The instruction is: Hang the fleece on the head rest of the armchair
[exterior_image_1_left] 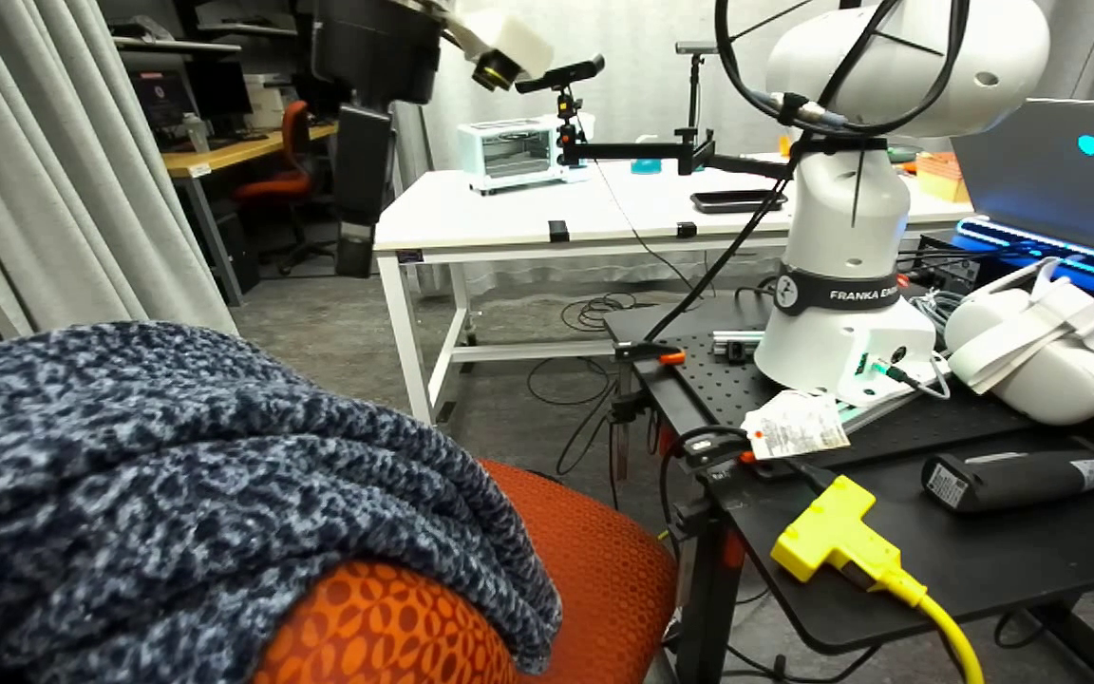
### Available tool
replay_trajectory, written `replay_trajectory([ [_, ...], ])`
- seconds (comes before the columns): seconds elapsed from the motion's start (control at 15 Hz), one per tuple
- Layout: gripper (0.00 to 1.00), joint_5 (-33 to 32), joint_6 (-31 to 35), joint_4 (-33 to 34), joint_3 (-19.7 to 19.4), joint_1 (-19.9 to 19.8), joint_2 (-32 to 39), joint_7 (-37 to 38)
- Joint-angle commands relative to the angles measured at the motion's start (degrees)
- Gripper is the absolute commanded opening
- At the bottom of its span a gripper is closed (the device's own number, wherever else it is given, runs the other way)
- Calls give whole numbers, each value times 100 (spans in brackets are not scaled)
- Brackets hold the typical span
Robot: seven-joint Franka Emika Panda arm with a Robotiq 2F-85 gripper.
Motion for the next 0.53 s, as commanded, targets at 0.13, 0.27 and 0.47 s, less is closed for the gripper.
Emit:
replay_trajectory([
  [0.13, 100, 735, 579, -1257, -193, 437, -1068, -641],
  [0.27, 100, 504, 408, -910, -37, 246, -672, -391],
  [0.47, 100, 543, 440, -1070, -70, 303, -825, -413],
])
